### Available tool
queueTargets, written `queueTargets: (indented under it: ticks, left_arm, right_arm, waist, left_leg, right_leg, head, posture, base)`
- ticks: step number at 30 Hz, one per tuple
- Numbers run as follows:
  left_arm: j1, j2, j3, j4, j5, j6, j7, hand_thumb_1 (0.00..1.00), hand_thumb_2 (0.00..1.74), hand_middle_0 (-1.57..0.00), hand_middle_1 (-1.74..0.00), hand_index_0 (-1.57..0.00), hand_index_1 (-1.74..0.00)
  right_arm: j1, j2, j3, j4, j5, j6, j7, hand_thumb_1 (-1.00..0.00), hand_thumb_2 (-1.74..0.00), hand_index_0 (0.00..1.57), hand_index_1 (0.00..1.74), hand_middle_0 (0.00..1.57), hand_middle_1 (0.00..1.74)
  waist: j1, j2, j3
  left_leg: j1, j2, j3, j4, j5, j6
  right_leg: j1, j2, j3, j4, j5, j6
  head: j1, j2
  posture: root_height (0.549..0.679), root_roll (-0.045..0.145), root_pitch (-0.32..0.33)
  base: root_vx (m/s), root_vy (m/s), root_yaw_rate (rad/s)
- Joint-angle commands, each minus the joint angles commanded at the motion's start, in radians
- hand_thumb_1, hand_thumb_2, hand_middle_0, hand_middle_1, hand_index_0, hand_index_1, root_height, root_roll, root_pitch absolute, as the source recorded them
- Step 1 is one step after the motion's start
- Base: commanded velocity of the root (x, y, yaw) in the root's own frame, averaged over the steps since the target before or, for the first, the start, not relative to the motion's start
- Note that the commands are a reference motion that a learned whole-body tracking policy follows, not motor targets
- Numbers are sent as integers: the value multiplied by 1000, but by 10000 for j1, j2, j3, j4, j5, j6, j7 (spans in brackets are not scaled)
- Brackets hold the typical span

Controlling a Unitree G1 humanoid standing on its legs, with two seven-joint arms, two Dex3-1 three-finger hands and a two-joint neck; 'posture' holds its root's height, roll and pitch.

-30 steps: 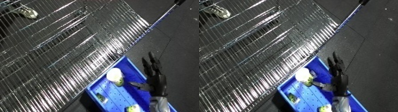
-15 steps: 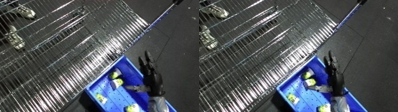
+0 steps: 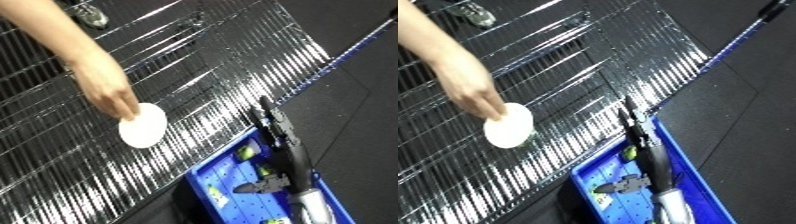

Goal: Pick up the object and place it into the box

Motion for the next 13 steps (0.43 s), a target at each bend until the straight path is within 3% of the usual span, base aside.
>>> queueTargets:
  ticks: [6, 13]
  left_arm:
    - [-4, 12, 6, -8, 174, 323, -124, 1000, 1740, -1570, -1740, -1570, -1740]
    - [117, 23, -10, -101, 261, 572, -235, 1000, 1740, -1570, -1740, -1570, -1740]
  right_arm:
    - [-300, 167, 371, -330, -304, 567, 416, 0, 0, 0, 0, 0, 0]
    - [-402, 254, 649, -413, -563, 887, 391, 0, 0, 0, 0, 0, 0]
  waist:
    - [281, -52, -95]
    - [464, -80, -150]
  left_leg:
    - [-80, -50, -121, 259, -65, 30]
    - [-79, -70, -156, 412, -120, 84]
  right_leg:
    - [4, -132, -155, 187, -78, 26]
    - [-32, -250, -276, 384, -135, 53]
  head:
    - [-895, -244]
    - [-1110, -530]
  posture:
    - [631, 73, 7]
    - [628, 67, -1]
  base:
    - [46, -36, 140]
    - [40, -14, 99]
